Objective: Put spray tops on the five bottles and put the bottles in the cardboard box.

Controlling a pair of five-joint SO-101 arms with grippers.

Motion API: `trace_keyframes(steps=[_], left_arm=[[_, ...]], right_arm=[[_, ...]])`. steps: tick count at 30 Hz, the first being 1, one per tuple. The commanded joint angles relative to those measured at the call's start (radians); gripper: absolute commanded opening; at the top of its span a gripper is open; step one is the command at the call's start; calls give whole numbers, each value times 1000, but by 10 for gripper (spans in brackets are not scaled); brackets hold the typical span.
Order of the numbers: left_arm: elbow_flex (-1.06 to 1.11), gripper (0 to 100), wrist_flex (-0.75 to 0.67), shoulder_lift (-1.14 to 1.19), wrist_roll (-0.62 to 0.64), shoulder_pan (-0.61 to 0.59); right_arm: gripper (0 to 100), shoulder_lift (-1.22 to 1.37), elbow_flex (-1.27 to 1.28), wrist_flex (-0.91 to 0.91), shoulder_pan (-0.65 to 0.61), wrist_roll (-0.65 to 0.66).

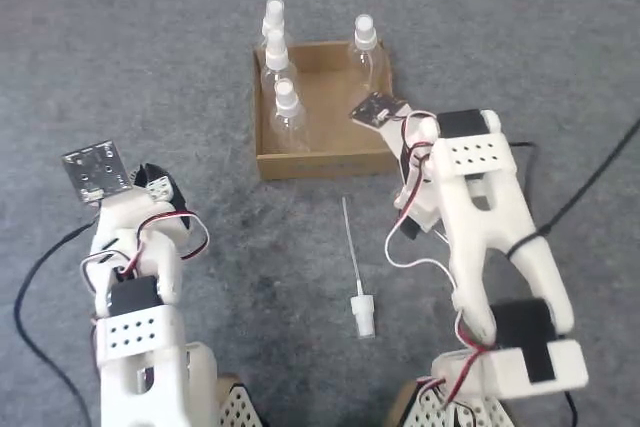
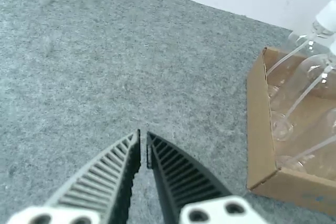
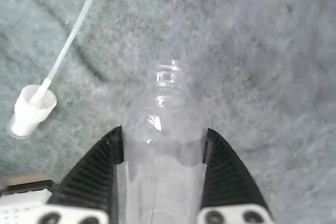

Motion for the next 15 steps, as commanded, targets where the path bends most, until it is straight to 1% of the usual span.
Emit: trace_keyframes(steps=[1,7,15], left_arm=[[-12,12,-34,-14,-9,2],[-12,12,-34,-14,-9,2],[-12,12,-34,-14,-9,2]], right_arm=[[7,-119,-3,21,-1,-57],[7,-183,-3,21,-19,-127],[7,-303,61,21,-111,-207]])
